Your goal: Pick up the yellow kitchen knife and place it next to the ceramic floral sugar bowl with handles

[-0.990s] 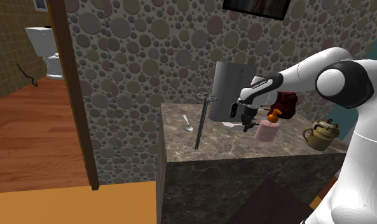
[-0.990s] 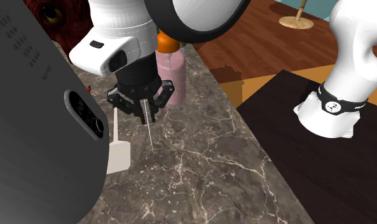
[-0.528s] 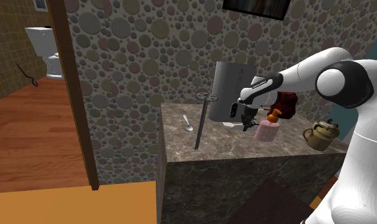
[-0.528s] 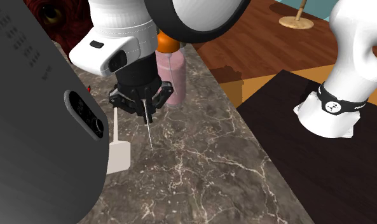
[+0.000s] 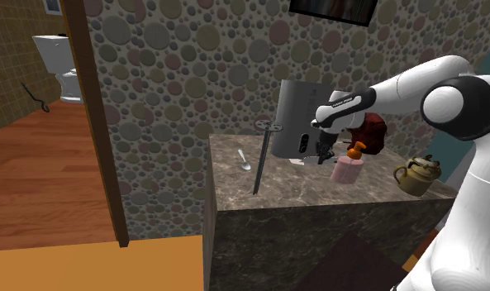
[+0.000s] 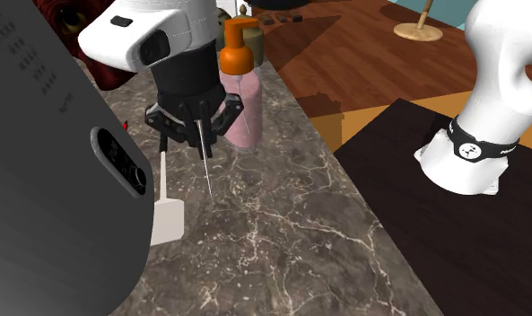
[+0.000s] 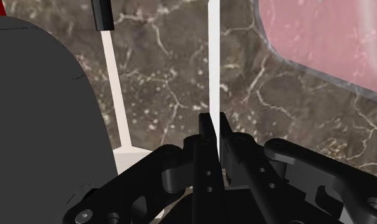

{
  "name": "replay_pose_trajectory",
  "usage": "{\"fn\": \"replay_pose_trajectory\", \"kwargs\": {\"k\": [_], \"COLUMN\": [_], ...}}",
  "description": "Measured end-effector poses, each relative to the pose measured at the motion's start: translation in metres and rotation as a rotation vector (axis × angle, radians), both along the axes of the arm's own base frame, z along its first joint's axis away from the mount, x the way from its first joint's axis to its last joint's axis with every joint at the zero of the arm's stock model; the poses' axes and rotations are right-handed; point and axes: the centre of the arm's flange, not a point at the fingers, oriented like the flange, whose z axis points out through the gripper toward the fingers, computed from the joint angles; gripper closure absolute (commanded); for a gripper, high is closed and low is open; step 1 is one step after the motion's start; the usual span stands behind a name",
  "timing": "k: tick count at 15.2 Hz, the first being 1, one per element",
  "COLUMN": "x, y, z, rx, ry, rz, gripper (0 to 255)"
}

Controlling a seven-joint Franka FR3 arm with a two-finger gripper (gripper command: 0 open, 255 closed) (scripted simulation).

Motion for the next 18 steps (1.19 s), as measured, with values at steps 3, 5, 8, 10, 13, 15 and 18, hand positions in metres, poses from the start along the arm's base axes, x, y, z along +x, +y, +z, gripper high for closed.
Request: {"fn": "replay_pose_trajectory", "kwargs": {"k": [3, 5, 8, 10, 13, 15, 18], "x": [0.001, 0.0, -0.001, 0.0, 0.0, -0.001, 0.0], "y": [-0.001, -0.002, -0.001, -0.002, -0.002, -0.001, -0.001], "z": [0.017, 0.028, 0.044, 0.054, 0.071, 0.08, 0.095], "rx": [0.0, 0.0, 0.0, 0.0, 0.0, 0.0, 0.0], "ry": [0.0, 0.0, 0.0, 0.0, 0.0, 0.0, 0.0], "rz": [0.0, 0.0, 0.0, 0.0, 0.0, 0.0, 0.0], "gripper": [255, 255, 255, 255, 255, 255, 255]}}
